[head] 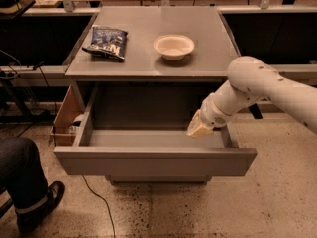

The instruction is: Open top drawer

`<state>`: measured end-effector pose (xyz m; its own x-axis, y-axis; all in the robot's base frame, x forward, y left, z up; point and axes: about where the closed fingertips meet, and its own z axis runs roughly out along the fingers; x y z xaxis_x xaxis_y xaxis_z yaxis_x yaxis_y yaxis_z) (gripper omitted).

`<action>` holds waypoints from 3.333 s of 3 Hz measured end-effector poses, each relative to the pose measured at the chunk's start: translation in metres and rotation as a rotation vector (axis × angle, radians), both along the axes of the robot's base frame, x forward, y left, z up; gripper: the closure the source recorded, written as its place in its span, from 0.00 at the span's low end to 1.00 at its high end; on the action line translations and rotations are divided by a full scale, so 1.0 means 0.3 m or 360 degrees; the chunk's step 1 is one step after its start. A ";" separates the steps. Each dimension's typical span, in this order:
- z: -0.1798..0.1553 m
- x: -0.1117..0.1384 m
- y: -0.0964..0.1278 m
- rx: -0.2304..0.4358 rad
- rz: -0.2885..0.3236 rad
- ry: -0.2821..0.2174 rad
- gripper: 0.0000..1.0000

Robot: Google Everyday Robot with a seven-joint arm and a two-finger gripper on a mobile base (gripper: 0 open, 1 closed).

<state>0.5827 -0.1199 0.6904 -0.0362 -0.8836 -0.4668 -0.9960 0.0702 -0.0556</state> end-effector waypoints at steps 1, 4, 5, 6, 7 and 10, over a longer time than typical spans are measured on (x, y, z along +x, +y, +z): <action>-0.004 -0.040 0.054 0.0318 -0.0077 0.0067 1.00; -0.032 -0.184 0.180 0.0593 -0.0007 0.0315 1.00; -0.054 -0.243 0.174 0.0582 0.0049 0.0447 1.00; -0.063 -0.316 0.138 0.0588 0.0113 0.0612 1.00; -0.062 -0.316 0.137 0.0588 0.0116 0.0616 1.00; -0.039 -0.422 0.089 0.0562 0.0293 0.0788 1.00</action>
Offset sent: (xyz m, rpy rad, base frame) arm -0.0434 0.0499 0.0087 0.4466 0.1276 -0.0451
